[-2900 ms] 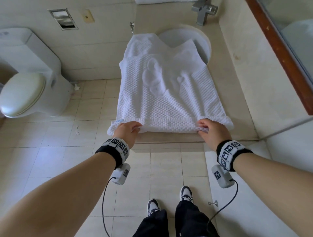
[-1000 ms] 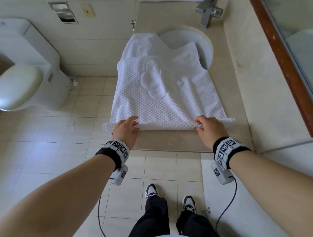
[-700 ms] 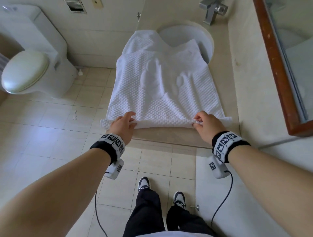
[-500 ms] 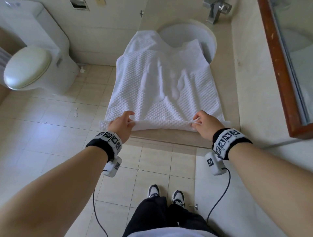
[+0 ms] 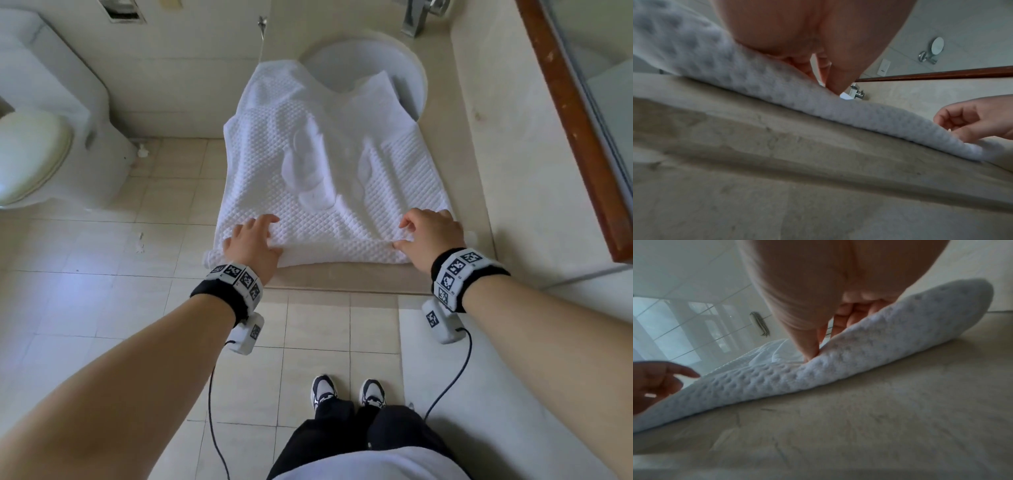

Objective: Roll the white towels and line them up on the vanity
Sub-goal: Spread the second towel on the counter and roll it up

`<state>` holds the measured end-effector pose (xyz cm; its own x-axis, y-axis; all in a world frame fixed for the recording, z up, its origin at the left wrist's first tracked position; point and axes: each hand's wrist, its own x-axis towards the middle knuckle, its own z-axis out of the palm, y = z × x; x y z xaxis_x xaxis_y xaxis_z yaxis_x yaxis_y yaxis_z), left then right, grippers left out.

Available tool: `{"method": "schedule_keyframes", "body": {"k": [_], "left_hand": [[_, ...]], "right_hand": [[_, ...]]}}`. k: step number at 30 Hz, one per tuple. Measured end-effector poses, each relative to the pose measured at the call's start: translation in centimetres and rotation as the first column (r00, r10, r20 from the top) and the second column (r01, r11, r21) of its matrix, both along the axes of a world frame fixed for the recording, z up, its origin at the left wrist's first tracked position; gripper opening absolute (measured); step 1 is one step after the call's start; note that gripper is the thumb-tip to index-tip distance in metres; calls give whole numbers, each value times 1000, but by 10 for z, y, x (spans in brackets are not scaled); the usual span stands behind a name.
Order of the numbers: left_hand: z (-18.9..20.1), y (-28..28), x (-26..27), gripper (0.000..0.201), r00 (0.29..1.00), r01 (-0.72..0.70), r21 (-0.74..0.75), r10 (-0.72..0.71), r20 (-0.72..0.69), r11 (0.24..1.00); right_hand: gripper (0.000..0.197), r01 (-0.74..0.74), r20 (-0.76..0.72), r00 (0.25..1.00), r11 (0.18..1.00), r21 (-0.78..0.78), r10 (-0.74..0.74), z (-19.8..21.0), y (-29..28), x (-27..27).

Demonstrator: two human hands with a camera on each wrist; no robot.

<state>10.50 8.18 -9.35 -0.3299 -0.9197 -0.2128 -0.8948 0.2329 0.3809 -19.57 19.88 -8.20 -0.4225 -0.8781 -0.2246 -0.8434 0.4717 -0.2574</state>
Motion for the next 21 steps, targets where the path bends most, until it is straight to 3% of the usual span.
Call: {"method": "schedule_keyframes", "body": {"k": [6,11,15,21], "left_hand": [[-3,16,-3,52,993,-29,35,33,-115,999],[-2,30,11,53,982,-7,70,19,-187,998],[1,41,15,62,987,-30,70,41,-154,997],[-2,26,7,54,986,-13,49,21,-166,999]], "right_hand": [[12,26,112,994,992,-122,-12,-11,12,26],[27,24,154,988,983,-184,4,-16,24,31],[44,-43,92,994,984,-170,60,-16,32,30],[44,-54,81,994,979,-195,71,-17,31,27]]}}
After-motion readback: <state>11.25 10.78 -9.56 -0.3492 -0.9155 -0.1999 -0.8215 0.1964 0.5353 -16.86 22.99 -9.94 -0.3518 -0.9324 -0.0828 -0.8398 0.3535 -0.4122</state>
